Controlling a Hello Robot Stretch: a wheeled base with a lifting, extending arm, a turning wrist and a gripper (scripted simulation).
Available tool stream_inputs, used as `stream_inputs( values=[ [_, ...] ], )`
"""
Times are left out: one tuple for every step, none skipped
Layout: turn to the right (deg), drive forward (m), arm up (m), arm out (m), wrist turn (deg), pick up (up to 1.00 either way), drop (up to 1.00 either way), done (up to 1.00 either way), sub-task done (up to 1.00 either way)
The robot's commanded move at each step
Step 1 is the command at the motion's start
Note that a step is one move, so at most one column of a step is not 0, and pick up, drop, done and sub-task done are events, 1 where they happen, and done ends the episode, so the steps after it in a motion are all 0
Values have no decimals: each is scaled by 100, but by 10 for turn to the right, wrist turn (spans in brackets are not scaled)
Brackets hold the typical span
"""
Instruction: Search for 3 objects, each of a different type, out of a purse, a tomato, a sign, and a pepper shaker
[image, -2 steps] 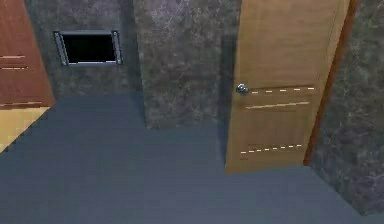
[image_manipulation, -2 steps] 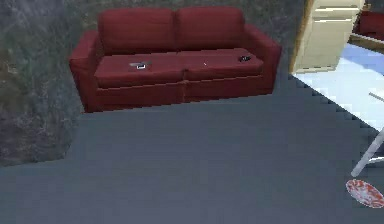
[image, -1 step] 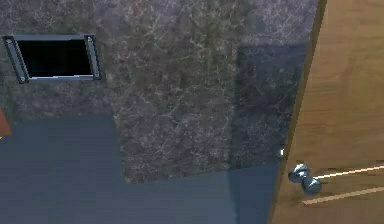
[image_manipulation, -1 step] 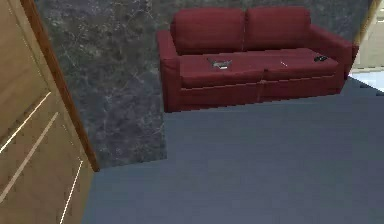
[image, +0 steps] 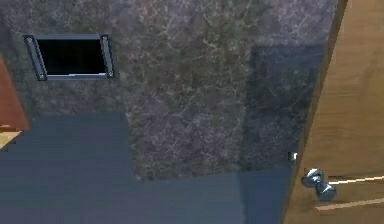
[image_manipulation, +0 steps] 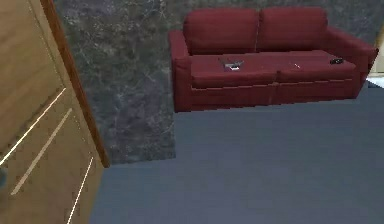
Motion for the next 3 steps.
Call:
stream_inputs(
  values=[
    [0, 70, 0, 0, 0, 0, 0, 0, 0],
    [270, 0, 0, 0, 0, 0, 0, 0, 0],
    [0, 40, 0, 0, 0, 0, 0, 0, 0]
  ],
)
